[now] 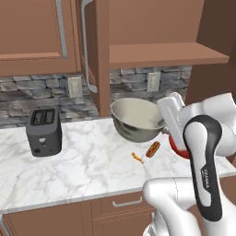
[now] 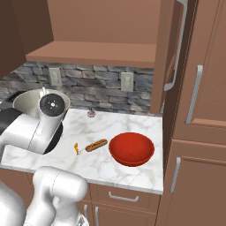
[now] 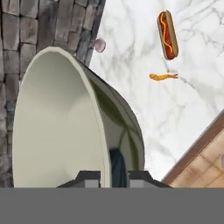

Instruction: Pick both bowls and place them on the counter. Then place the shrimp in one bowl and place the hot dog in the other bowl.

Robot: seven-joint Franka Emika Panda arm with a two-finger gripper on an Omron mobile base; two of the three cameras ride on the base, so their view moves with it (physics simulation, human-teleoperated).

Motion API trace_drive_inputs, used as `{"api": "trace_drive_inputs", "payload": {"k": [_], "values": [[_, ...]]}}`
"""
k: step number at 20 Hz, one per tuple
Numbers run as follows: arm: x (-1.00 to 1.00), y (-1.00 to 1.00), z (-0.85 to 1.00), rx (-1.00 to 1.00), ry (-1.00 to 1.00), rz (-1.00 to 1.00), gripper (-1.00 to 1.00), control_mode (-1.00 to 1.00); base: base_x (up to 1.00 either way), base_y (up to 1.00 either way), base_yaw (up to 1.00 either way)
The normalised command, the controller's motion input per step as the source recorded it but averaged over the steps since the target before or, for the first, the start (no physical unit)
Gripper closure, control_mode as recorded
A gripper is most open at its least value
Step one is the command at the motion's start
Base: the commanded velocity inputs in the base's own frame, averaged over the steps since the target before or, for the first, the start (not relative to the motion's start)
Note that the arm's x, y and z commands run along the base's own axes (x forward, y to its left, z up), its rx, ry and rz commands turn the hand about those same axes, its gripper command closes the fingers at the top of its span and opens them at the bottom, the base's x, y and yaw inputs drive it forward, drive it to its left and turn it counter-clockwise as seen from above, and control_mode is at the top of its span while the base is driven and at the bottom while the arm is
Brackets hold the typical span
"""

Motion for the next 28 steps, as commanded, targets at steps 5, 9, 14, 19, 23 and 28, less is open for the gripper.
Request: {"api": "trace_drive_inputs", "payload": {"k": [5,9,14,19,23,28], "values": [[0.44,0.23,-0.68,-0.02,0.12,0.19,1.00,-1.00,0.00,0.00,0.00],[0.55,0.30,-0.56,0.00,0.08,0.12,1.00,-1.00,0.00,0.00,0.00],[0.44,0.42,-0.52,-0.02,0.01,0.04,1.00,-1.00,0.00,0.00,0.00],[0.39,0.47,-0.59,-0.06,0.00,0.00,1.00,-1.00,0.00,0.00,0.00],[0.38,0.38,-0.46,-0.04,0.01,0.00,1.00,-1.00,0.00,0.00,0.00],[0.27,0.12,-0.40,0.00,0.00,0.00,1.00,-1.00,0.00,0.00,0.00]]}}
